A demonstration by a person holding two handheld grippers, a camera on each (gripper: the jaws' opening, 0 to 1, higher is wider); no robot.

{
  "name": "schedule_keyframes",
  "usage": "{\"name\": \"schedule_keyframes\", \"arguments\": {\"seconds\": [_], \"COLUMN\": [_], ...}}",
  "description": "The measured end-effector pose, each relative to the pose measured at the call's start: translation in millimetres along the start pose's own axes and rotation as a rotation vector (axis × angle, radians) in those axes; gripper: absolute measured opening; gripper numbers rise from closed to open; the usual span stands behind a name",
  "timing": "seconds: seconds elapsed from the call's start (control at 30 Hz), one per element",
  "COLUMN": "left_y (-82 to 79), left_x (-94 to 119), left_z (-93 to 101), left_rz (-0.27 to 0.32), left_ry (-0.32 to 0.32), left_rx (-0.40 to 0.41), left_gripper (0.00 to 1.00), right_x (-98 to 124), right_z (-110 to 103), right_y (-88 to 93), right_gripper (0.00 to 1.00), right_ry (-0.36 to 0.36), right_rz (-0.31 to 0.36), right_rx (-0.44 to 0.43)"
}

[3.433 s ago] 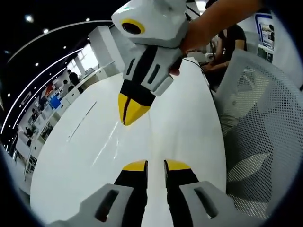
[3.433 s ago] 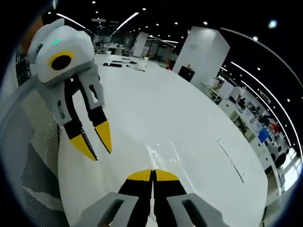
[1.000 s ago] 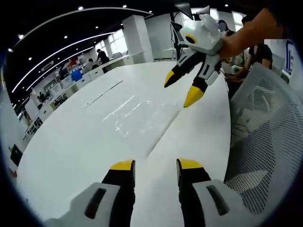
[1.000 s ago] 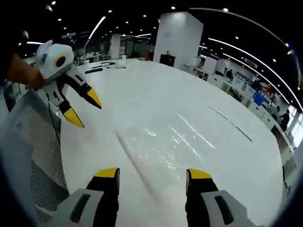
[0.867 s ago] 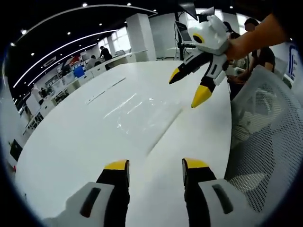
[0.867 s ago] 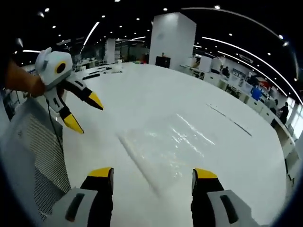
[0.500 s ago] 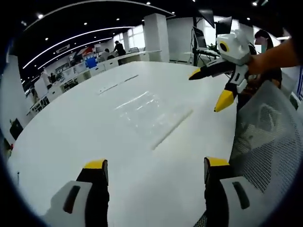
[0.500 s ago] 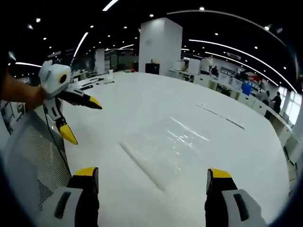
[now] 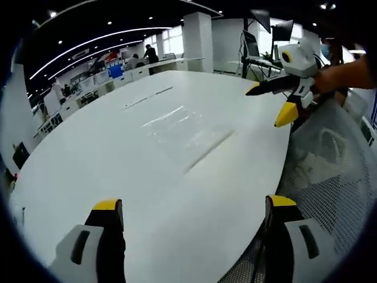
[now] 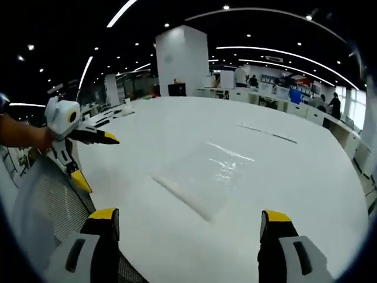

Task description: Open the resealable bag by pulling the two sides of the seal apart until the entire bag opening is separated and visibly accessible.

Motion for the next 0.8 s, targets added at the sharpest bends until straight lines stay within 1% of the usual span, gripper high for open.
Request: {"name": "schedule_keyframes", "arguments": {"seconds": [0.07,0.13,0.2,0.27,0.3,0.37,0.43,0.5,0.57,0.63,0.67,0.73,0.77,0.8], "left_y": [1.9,1.7,2.5,3.0,3.5,4.1,6.3,6.8,7.8,11.0,12.6,16.3,16.9,16.3], "left_x": [-0.2,-0.6,-1.4,-3.1,-3.8,-3.7,-3.4,-1.1,2.6,3.6,3.2,-1.0,-2.6,-2.4], "left_z": [0.4,1.1,2.6,5.2,5.8,5.1,2.7,0.4,-1.8,1.0,2.1,1.6,0.2,-0.6], "left_rz": [0.0,0.031,0.035,0.041,0.043,0.038,0.028,0.023,0.042,0.068,0.071,0.051,0.033,0.035], "left_ry": [-0.007,-0.013,-0.018,-0.019,-0.024,-0.028,-0.029,-0.038,-0.059,-0.056,-0.058,-0.063,-0.065,-0.069], "left_rx": [0.004,0.033,0.042,0.031,0.021,0.023,0.037,0.031,0.043,0.072,0.071,0.053,0.056,0.058], "left_gripper": [0.99,0.99,0.99,0.99,0.99,0.99,0.99,0.99,0.99,0.97,0.97,0.97,0.97,0.97], "right_x": [1.1,2.3,4.2,4.8,4.4,4.9,3.5,2.0,0.8,0.4,-0.1,-1.0,-1.4,-1.5], "right_z": [-0.4,-0.9,-2.4,-5.2,-6.7,-11.0,-12.7,-11.4,-10.3,-10.7,-10.4,-8.5,-7.6,-7.1], "right_y": [2.7,3.3,5.2,8.9,10.5,11.6,12.1,11.5,11.5,14.1,15.6,16.8,16.5,16.4], "right_gripper": [1.0,1.0,1.0,1.0,1.0,1.0,1.0,1.0,1.0,1.0,1.0,1.0,1.0,1.0], "right_ry": [0.0,-0.001,0.004,0.003,0.004,0.008,0.003,0.003,0.009,0.016,0.021,0.023,0.023,0.028], "right_rz": [-0.006,-0.003,-0.002,0.017,0.016,0.025,0.022,0.03,0.033,0.037,0.033,0.025,0.027,0.028], "right_rx": [-0.002,-0.001,-0.004,-0.016,-0.011,0.027,0.034,0.033,0.03,0.037,0.041,0.027,0.019,0.019]}}
Point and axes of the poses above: the point that each gripper's makers call its tool centre point, and the gripper's own axes: x roughly backward along the fingers, z roughly to its right, y roughly out of its underside, the point moved 10 cm from there along x, roughly backward along the fingers, and after that the axes turned 7 degrees about y, right-handed, at the moved point
